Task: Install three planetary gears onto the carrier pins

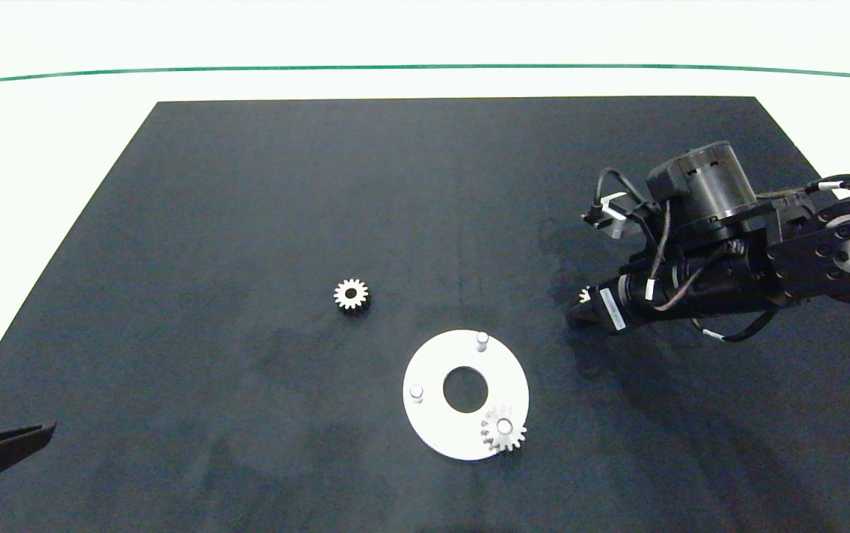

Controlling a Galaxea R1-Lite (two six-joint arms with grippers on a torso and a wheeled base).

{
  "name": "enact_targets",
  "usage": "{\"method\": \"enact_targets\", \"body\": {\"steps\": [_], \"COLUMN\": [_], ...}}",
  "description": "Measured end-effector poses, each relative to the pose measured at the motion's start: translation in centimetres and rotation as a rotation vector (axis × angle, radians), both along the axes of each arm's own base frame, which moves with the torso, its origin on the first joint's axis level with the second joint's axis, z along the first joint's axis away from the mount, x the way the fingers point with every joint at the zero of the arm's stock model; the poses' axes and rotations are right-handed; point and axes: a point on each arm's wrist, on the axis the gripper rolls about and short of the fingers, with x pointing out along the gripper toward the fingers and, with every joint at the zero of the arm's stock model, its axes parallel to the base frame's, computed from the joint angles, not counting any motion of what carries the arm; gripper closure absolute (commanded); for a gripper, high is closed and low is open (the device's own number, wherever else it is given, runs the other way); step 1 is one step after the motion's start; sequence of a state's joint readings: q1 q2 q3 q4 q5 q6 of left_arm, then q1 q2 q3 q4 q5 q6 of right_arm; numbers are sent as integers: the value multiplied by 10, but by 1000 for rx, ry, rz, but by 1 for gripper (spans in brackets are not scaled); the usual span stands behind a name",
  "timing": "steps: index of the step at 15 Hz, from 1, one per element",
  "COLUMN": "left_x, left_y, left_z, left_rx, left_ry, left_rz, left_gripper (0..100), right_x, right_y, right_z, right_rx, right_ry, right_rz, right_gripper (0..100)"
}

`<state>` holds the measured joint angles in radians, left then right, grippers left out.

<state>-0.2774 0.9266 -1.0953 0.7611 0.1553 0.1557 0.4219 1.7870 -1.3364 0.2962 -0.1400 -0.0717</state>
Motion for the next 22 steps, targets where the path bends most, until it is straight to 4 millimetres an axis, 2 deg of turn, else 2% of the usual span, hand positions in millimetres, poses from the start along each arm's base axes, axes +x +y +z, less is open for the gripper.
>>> {"method": "enact_targets", "body": {"steps": [9, 12, 16, 19, 22], "left_x": [0, 0, -1, -2, -3], "left_y": [0, 0, 0, 0, 1], "left_z": [0, 0, 0, 1, 1], "left_rx": [1, 0, 0, 0, -1], "left_ry": [-1, -2, -3, -6, -8], "left_rz": [-1, -1, -1, -2, -2], "left_gripper": [0, 0, 0, 0, 0], "right_x": [1, -5, -24, -49, -60], "right_y": [-2, -2, 7, 25, 43], "right_z": [-1, -5, 8, 26, 33], "right_rx": [-1, -10, 0, 27, 44], "right_ry": [4, 16, -16, -66, -85], "right_rz": [-3, 5, 67, 187, 259], "right_gripper": [67, 73, 78, 78, 78]}}
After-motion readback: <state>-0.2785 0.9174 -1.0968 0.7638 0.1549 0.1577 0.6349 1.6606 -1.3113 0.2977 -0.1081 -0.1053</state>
